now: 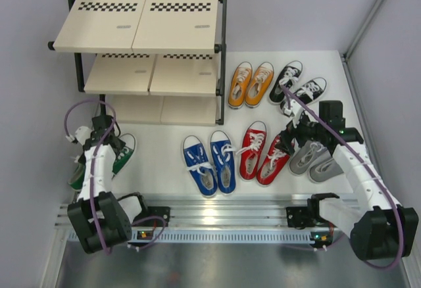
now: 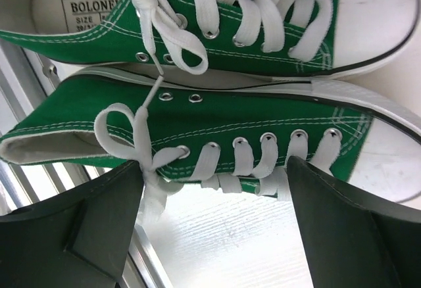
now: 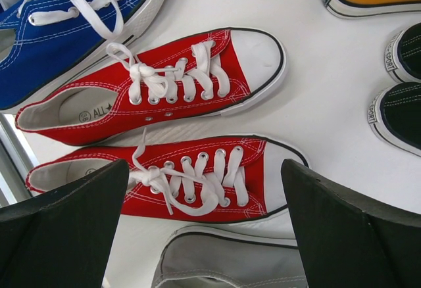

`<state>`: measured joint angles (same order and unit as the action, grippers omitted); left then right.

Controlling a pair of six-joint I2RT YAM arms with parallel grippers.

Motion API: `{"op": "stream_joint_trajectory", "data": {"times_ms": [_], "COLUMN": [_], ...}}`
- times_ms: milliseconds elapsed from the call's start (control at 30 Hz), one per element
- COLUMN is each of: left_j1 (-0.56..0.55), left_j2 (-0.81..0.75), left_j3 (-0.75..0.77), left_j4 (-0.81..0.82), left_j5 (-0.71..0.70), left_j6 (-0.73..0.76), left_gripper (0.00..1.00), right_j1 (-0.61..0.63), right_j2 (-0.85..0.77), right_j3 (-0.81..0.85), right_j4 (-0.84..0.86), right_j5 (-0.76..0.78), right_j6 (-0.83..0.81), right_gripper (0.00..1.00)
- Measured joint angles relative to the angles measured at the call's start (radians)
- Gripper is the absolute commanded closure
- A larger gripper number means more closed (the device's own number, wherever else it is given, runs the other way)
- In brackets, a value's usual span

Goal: Place and organize the shoes onto the shoe shelf
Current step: Adjust the shoe at the center of the board.

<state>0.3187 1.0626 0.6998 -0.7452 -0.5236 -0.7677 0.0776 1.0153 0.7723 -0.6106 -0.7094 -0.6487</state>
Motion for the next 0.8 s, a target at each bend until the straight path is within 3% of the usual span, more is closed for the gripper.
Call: {"op": "stream_joint_trajectory", "data": {"times_ms": [133,233,500,567,800], "left_j1": [0.049,0.061,0.076,0.077,0.082], "left_j2": [0.056,0.064,0.059,0.045,-0.067], "left_j3": [0.0,-0.001,-0.008,-0.009,-0.032], "left_j4": [0.023,0.031,0.047,0.052,0.068], "left_j5": [0.065,0.084,0.136,0.159,0.276], "left_j6": [0.021,0.026,0.04,0.044,0.065], "left_gripper": [0.15,0.27,0.95,1.0,1.0], "right_j1": [0.0,-0.001,-0.002,-0.002,-0.008], "right_j2": [-0.011,-0.027,-0.053,-0.06,-0.084], "right_j3": [0.0,0.0,0.0,0.0,0.0], "right_j4": [0.0,0.0,-0.001,-0.001,-0.003], "right_j5": [0.0,0.0,-0.004,-0.004,-0.015], "right_j6": [-0.006,-0.007,-0.014,-0.015,-0.025], "right_gripper": [0.01,0.01,0.01,0.01,0.01]}}
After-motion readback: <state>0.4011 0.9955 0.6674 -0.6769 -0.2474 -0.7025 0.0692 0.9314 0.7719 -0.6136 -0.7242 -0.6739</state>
